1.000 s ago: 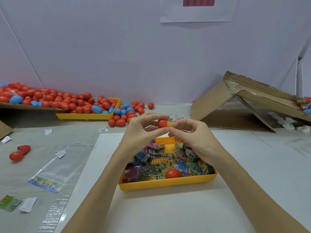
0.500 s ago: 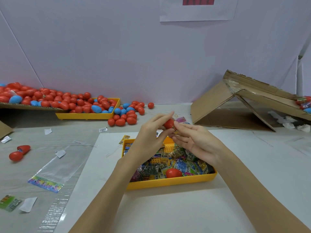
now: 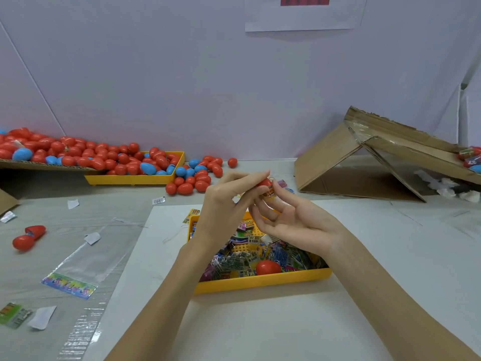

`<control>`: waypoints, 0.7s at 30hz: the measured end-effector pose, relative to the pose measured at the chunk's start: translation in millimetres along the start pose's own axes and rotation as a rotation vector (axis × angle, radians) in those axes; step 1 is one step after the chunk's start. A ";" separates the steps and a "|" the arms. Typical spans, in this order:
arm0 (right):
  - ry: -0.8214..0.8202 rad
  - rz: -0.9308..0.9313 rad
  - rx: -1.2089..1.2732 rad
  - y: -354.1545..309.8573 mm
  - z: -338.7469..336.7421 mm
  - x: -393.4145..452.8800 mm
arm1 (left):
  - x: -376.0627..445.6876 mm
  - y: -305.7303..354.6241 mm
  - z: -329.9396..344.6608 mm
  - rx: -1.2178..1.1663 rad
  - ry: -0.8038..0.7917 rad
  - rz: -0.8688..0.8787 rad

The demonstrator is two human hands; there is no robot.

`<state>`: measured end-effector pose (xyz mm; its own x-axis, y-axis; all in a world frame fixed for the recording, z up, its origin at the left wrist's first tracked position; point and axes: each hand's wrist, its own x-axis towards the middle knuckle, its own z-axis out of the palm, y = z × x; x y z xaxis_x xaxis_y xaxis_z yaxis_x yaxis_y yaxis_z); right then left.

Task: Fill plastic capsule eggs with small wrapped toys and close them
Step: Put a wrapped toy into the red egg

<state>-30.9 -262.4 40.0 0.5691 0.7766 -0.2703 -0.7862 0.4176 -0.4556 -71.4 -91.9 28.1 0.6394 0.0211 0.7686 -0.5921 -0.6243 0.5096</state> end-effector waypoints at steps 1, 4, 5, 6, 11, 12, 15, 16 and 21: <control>0.002 0.008 0.016 1.0 1.0 -0.3 | 0.2 -0.4 -0.2 -0.002 -0.004 0.008; 0.010 -0.006 -0.008 2.1 2.1 -0.1 | 1.5 0.7 -0.2 0.009 0.013 0.048; 0.009 -0.016 -0.023 1.7 2.2 -0.1 | 2.0 1.6 0.0 0.002 0.028 0.054; 0.005 -0.026 -0.038 1.1 2.2 -0.2 | 2.2 3.0 0.2 -0.020 0.037 0.044; 0.016 -0.088 -0.102 0.2 3.9 -0.8 | 0.8 5.2 1.9 -0.171 -0.011 -0.080; 0.020 -0.104 -0.120 0.1 4.2 -1.1 | 1.6 4.2 1.9 -0.215 -0.010 -0.125; -0.010 -0.135 -0.141 -1.5 4.9 -2.9 | 5.3 2.3 -0.9 -0.365 0.001 -0.272; -0.027 -0.140 -0.147 -2.1 5.1 -3.4 | 6.0 2.2 -3.1 -0.410 -0.007 -0.304; -0.032 -0.124 -0.187 -1.1 6.9 -4.6 | 6.5 0.8 -13.1 -0.459 -0.121 -0.300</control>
<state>-34.3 -263.2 47.6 0.6483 0.7405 -0.1773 -0.6509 0.4181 -0.6337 -74.2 -82.0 38.5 0.8483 0.0386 0.5281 -0.5113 -0.1999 0.8359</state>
